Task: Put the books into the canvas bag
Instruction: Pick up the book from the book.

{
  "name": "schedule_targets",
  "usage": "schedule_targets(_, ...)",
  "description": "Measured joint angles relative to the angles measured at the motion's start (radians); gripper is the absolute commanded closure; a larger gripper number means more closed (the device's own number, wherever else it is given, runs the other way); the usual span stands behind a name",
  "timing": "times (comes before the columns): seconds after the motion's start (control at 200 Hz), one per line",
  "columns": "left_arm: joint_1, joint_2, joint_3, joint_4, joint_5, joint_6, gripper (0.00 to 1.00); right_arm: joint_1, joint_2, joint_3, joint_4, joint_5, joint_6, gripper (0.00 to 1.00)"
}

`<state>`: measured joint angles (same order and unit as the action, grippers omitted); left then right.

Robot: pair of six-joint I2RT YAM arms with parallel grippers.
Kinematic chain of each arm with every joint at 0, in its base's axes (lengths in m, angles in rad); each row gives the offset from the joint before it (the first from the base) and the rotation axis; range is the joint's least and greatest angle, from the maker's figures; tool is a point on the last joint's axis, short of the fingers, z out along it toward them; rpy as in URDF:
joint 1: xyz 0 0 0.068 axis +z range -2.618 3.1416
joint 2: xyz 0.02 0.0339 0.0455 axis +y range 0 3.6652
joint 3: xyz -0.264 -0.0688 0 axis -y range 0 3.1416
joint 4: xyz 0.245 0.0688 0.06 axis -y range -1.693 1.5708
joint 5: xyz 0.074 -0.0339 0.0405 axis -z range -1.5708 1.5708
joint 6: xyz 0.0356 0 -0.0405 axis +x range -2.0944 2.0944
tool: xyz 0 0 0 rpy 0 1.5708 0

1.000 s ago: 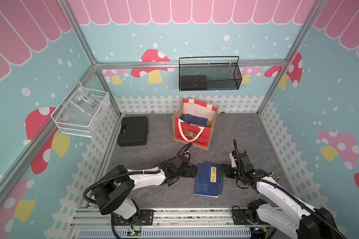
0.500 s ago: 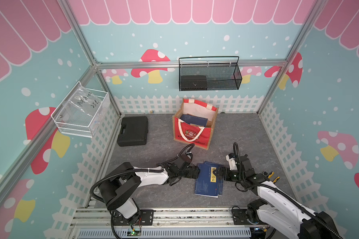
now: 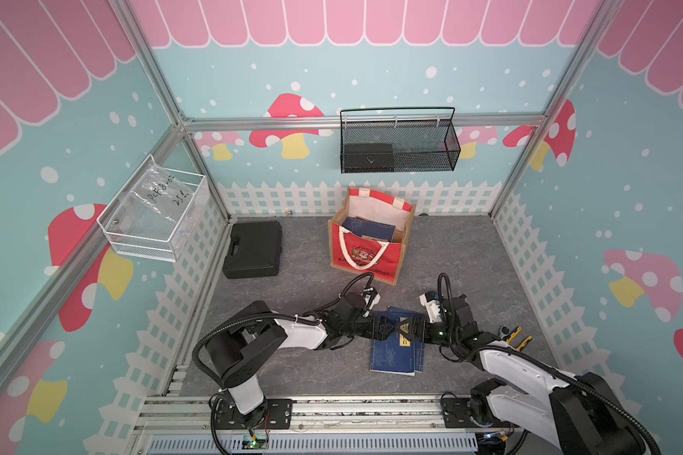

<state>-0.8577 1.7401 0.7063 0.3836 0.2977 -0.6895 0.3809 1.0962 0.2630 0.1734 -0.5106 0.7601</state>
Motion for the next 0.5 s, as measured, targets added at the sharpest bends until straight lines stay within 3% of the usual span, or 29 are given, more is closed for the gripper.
schedule_targets(0.385,0.074,0.033,-0.104,0.263,0.115,-0.101,0.02,0.000,0.120,-0.124,0.438,-0.100,0.208,0.01)
schedule_targets(0.45,0.080,0.038,-0.115,0.291,0.126,-0.115,0.11,0.000,0.132,-0.126,0.462,-0.108,0.223,0.01)
schedule_targets(0.5,0.085,0.039,-0.126,0.299,0.134,-0.117,0.24,0.000,0.135,-0.126,0.468,-0.111,0.232,0.01)
